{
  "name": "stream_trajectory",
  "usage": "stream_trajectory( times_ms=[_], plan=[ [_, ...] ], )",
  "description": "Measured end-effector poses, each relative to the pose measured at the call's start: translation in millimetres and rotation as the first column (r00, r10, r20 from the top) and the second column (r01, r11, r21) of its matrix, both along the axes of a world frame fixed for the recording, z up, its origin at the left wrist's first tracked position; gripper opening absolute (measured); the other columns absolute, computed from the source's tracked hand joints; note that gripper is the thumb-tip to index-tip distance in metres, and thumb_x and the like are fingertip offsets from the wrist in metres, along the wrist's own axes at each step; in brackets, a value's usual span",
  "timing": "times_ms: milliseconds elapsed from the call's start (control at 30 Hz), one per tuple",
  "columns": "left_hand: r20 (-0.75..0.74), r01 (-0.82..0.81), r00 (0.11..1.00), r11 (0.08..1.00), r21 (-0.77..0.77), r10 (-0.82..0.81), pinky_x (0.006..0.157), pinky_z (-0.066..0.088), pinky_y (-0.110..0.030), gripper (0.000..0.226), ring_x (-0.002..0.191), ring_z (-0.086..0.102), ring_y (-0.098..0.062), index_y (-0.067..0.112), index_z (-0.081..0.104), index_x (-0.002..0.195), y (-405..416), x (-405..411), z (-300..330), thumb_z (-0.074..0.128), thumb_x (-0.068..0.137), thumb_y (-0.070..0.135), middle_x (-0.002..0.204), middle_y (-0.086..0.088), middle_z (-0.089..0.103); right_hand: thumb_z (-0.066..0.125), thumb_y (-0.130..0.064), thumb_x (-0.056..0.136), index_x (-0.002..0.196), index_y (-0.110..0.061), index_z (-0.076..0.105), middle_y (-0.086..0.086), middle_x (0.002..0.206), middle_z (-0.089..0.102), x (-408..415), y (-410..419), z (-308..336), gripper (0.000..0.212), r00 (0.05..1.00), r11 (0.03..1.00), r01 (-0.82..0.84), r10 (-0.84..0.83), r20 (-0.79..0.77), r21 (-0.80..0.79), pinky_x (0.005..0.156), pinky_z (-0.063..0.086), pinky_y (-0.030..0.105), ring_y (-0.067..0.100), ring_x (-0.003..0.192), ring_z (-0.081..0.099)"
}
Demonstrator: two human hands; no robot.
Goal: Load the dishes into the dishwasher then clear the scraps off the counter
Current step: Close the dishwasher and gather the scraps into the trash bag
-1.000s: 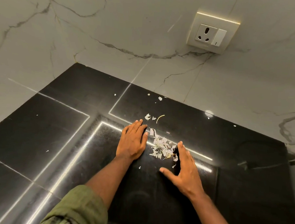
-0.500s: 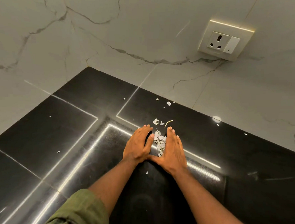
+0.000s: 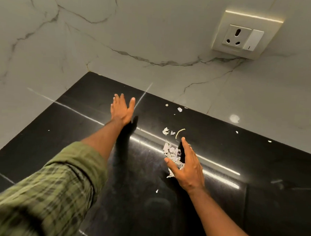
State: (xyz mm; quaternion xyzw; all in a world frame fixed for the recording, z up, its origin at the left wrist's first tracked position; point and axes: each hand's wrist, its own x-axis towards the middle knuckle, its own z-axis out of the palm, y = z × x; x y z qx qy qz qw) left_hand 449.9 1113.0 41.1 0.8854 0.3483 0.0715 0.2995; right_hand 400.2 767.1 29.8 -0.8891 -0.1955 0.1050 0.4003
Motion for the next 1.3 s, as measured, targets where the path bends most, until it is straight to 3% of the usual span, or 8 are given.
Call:
stream_trajectory(
  times_ms=[133,333,500,633,733,867,1100,1300],
  plan=[
    [-0.061,0.326,0.945,0.938,0.114,-0.321,0.131,0.011,-0.045,0.078,0.161,0.011,-0.024,0.013,0.026,0.164,-40,15,-15,0.016,0.106,0.064,0.173,-0.010,0.017,0.051,-0.089,0.081,0.164,-0.045,0.017,-0.012,0.161,0.043,1,-1,0,0.100,1.000,1.000,0.019,-0.019,-0.019,0.011,0.114,0.045,0.043,0.009,0.143,0.046],
    [0.119,0.710,0.695,0.703,0.039,-0.709,0.128,0.019,-0.028,0.056,0.151,0.030,-0.003,0.024,0.045,0.157,-145,-26,-7,0.023,0.110,0.047,0.162,0.001,0.043,0.056,-0.074,0.090,0.165,-0.041,0.019,-0.021,0.165,0.032,-1,-3,3,0.090,0.999,0.995,0.046,-0.044,-0.029,0.086,0.118,0.035,0.026,-0.006,0.146,0.034],
    [0.439,0.557,0.804,0.767,-0.319,-0.402,0.100,0.058,-0.041,0.054,0.111,0.072,-0.010,0.020,0.077,0.118,-143,-17,1,0.032,0.112,0.047,0.114,0.003,0.078,0.050,-0.074,0.092,0.165,-0.042,0.018,-0.018,0.167,0.031,-2,-4,5,0.086,0.996,0.988,0.074,-0.067,-0.057,0.133,0.117,0.032,0.023,-0.007,0.148,0.032],
    [0.401,0.435,0.849,0.887,-0.157,-0.345,0.114,0.041,-0.026,0.045,0.134,0.055,-0.008,0.019,0.064,0.139,-120,39,21,0.036,0.113,0.042,0.140,0.002,0.065,0.049,-0.074,0.092,0.165,-0.043,0.017,-0.020,0.167,0.030,-3,-4,4,0.084,0.996,0.989,0.070,-0.062,-0.061,0.130,0.117,0.030,0.020,-0.012,0.146,0.028],
    [0.230,0.475,0.866,0.875,-0.095,-0.445,0.121,0.022,-0.030,0.049,0.154,0.032,-0.023,0.022,0.050,0.152,-112,65,13,0.032,0.113,0.046,0.161,-0.004,0.045,0.050,-0.072,0.093,0.164,-0.044,0.017,-0.020,0.165,0.031,-2,-4,4,0.084,0.995,0.988,0.083,-0.075,-0.063,0.133,0.116,0.031,0.019,-0.015,0.144,0.029],
    [0.075,0.570,0.819,0.822,0.003,-0.569,0.123,0.033,-0.048,0.055,0.152,0.038,-0.025,0.037,0.051,0.151,-116,55,-9,0.024,0.108,0.059,0.160,0.002,0.048,0.049,-0.072,0.093,0.165,-0.043,0.018,-0.026,0.160,0.029,1,-4,5,0.083,0.997,0.989,0.075,-0.070,-0.044,0.125,0.109,0.025,0.009,-0.031,0.135,0.022],
    [0.432,0.640,0.760,0.675,-0.368,-0.485,0.094,0.060,-0.034,0.055,0.099,0.077,-0.015,0.011,0.083,0.101,-143,1,-3,0.036,0.114,0.037,0.099,-0.002,0.081,0.048,-0.072,0.094,0.165,-0.041,0.019,-0.017,0.167,0.033,0,-2,2,0.082,0.996,0.985,0.080,-0.074,-0.042,0.155,0.119,0.034,0.026,-0.005,0.149,0.033],
    [0.306,0.609,0.779,0.776,-0.163,-0.547,0.121,0.028,-0.027,0.047,0.148,0.040,-0.011,0.020,0.055,0.149,-137,64,4,0.038,0.112,0.042,0.154,0.003,0.054,0.049,-0.070,0.095,0.164,-0.042,0.019,-0.016,0.167,0.033,1,-4,1,0.081,0.996,0.982,0.080,-0.073,-0.045,0.171,0.120,0.034,0.025,-0.005,0.149,0.032]
  ],
)
